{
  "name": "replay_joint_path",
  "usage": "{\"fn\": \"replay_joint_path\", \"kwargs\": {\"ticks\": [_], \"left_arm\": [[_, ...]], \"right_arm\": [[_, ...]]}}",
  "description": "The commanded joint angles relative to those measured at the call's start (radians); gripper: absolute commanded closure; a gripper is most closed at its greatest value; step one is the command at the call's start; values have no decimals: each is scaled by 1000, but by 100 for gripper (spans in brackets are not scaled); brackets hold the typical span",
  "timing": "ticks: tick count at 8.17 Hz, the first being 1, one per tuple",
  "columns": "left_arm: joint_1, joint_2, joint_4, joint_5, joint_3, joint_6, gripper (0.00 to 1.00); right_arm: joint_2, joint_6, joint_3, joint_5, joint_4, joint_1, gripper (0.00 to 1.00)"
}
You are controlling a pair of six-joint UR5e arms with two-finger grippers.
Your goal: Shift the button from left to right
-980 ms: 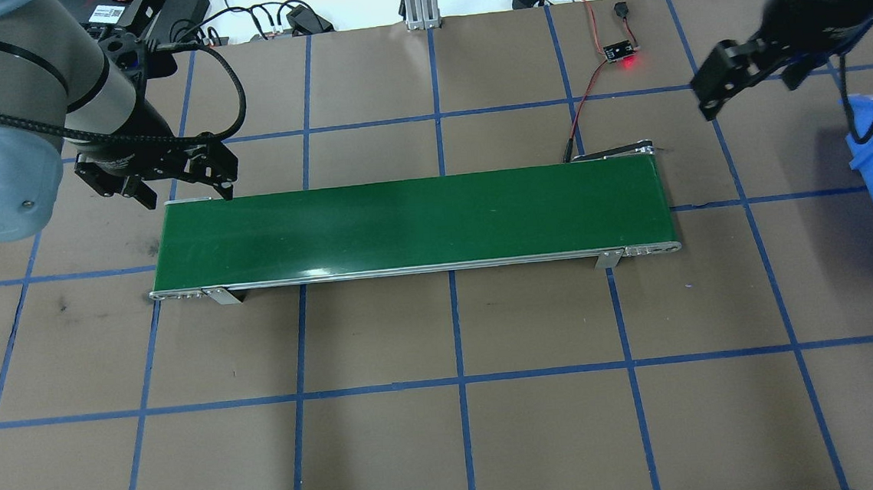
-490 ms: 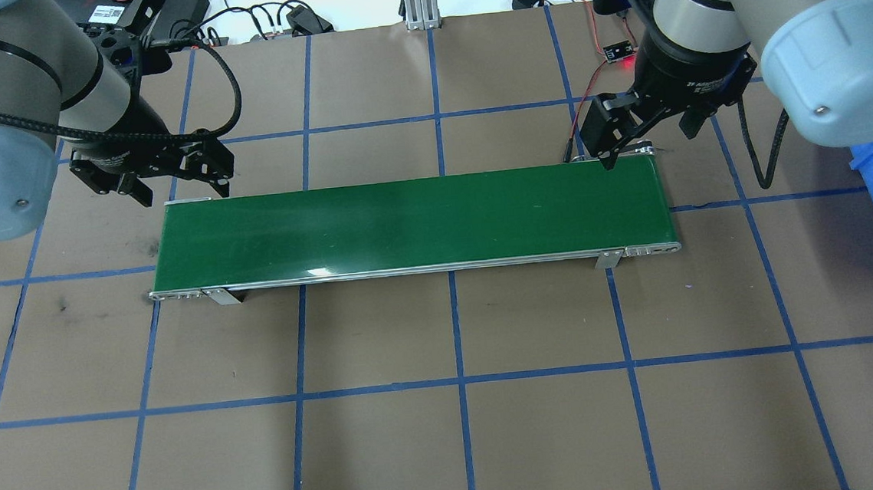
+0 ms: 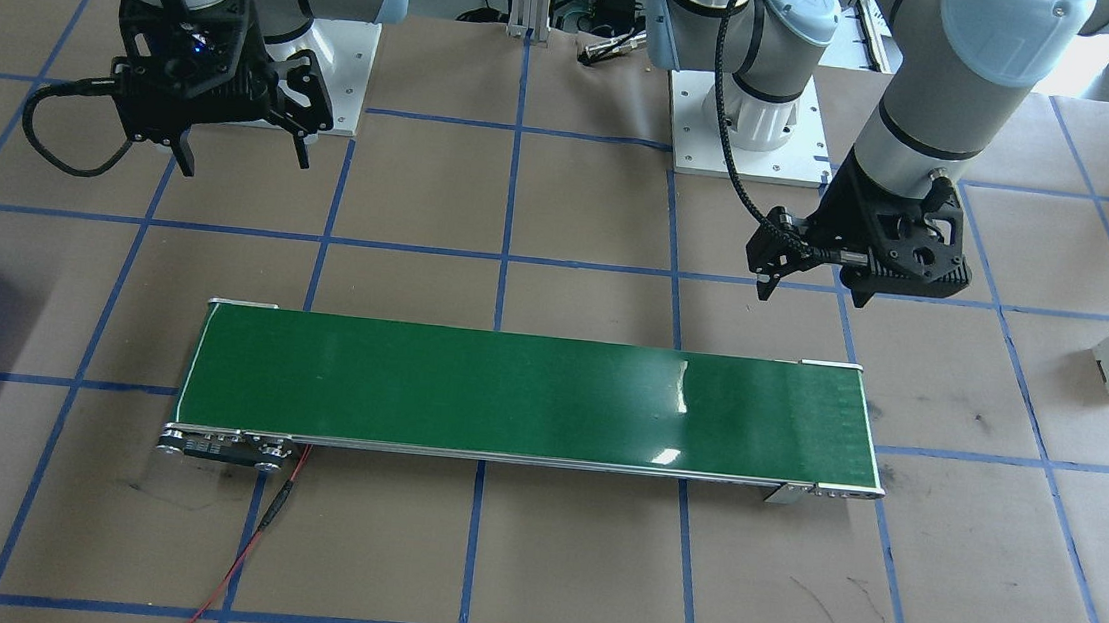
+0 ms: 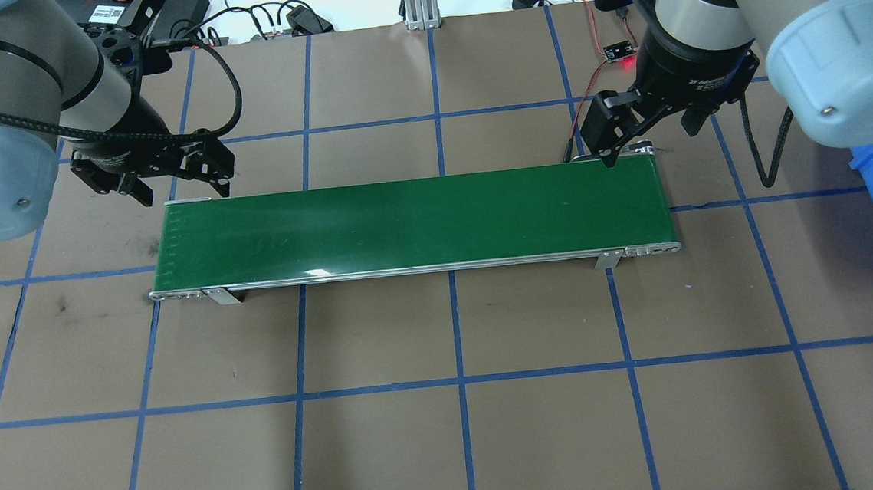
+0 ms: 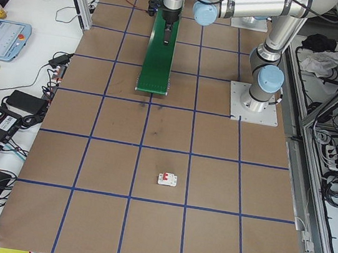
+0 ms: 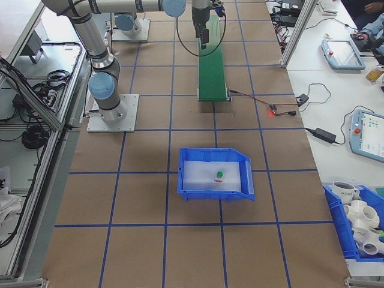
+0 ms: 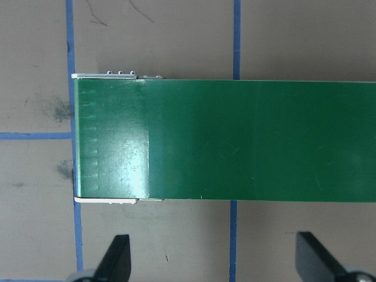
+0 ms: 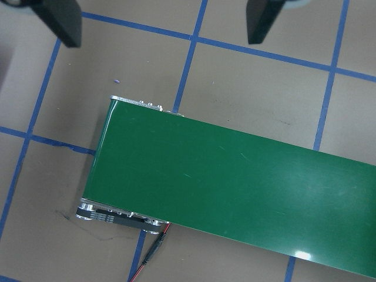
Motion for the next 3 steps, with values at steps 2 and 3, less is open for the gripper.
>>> {"fn": "replay_joint_path", "kwargs": {"ticks": [2, 3], "left_arm": [[3, -3, 0, 0, 4, 0, 0], [3, -7, 0, -6, 6, -4, 0]], "right_arm": [[-7, 0, 0, 1, -2, 1, 0], [-6, 0, 0, -3, 1, 0, 0]]}}
